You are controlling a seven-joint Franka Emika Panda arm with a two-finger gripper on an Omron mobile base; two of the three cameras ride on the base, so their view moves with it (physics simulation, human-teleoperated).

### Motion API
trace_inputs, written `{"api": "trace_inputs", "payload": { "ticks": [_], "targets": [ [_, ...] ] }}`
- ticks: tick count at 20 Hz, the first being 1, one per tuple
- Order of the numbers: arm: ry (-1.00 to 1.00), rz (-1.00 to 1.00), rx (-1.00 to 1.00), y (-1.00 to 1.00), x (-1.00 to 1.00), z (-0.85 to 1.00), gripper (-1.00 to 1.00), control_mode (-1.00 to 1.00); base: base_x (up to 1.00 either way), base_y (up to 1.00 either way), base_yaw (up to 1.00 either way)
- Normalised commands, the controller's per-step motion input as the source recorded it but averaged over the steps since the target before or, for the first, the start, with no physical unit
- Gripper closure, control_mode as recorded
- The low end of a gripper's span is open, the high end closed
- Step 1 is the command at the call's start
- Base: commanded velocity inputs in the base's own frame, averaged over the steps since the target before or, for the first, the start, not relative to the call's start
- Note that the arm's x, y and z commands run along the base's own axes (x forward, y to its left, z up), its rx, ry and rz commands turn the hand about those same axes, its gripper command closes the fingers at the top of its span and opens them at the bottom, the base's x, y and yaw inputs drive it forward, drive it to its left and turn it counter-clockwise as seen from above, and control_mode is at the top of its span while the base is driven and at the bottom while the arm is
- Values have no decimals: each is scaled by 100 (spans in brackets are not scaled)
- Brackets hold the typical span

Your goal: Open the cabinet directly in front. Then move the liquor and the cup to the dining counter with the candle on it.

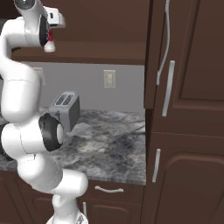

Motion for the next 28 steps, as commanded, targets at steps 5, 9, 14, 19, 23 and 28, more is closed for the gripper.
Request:
{"api": "trace_inputs", "payload": {
  "ticks": [5,9,14,19,23,28],
  "targets": [
    [-16,3,8,-55,-100,-51,100,-100,0,0,0],
    [-6,11,14,-63,-100,-26,100,-100,0,0,0],
    [2,31,9,-32,-100,-12,100,-100,0,0,0],
    [11,43,-2,0,-100,-48,100,-100,0,0,0],
    [-20,39,-4,18,-75,-45,100,-100,0,0,0],
    [-35,5,0,24,-24,-7,100,-100,0,0,0]
  ]
}}
